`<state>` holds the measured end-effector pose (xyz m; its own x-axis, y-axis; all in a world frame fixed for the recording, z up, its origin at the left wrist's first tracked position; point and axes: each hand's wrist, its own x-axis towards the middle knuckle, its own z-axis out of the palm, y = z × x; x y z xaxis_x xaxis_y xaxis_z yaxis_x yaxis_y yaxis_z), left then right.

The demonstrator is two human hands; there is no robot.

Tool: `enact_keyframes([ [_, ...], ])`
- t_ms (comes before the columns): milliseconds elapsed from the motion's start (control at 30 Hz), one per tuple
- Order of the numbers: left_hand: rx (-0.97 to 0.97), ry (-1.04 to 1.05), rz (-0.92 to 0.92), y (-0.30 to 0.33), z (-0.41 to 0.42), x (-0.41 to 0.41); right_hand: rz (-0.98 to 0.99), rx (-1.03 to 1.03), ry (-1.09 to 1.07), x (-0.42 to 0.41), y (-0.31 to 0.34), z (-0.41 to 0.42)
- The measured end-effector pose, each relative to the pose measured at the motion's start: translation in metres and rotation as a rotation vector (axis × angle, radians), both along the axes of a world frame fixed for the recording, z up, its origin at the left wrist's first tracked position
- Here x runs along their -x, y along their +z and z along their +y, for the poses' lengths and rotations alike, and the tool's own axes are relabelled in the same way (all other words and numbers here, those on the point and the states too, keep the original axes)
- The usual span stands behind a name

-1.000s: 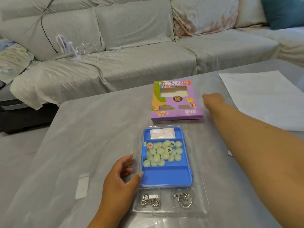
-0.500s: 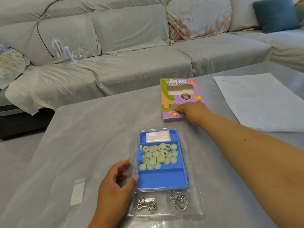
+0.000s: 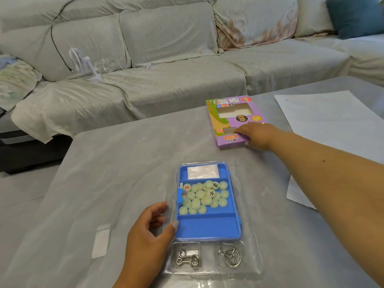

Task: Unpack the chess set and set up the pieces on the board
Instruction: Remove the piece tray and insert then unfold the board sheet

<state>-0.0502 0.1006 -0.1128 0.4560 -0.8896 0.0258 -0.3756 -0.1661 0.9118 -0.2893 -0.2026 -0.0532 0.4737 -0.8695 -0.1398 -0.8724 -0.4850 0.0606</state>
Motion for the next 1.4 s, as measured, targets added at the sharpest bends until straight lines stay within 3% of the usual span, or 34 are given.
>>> enact_keyframes([
  [100, 0.006, 0.022, 0.011, 0.001, -0.001, 0.002, 0.019, 0.102, -0.027, -0.003, 0.002, 0.01],
  [267, 0.033, 0.117, 0.009, 0.002, -0.008, 0.009, -0.488, 0.033, -0.151, -0.028, 0.004, 0.063],
  [467, 0.042, 0.2, -0.021, 0.007, -0.016, 0.02, -0.712, -0.138, -0.245, -0.042, -0.01, 0.13],
  [733, 0.055, 0.249, -0.138, 0.002, -0.011, 0.032, -0.71, -0.205, -0.365, -0.041, -0.022, 0.195],
  [1067, 0.049, 0.22, -0.132, 0.002, 0.006, 0.021, -0.843, -0.402, -0.22, -0.046, -0.026, 0.199],
  [1200, 0.077, 0.266, -0.146, 0.003, 0.012, 0.024, -0.847, 0.034, -0.203, -0.045, -0.016, 0.21],
  [1400, 0.052, 0.273, -0.22, 0.003, 0.01, 0.029, -0.418, 0.312, 0.051, -0.051, -0.044, 0.246],
])
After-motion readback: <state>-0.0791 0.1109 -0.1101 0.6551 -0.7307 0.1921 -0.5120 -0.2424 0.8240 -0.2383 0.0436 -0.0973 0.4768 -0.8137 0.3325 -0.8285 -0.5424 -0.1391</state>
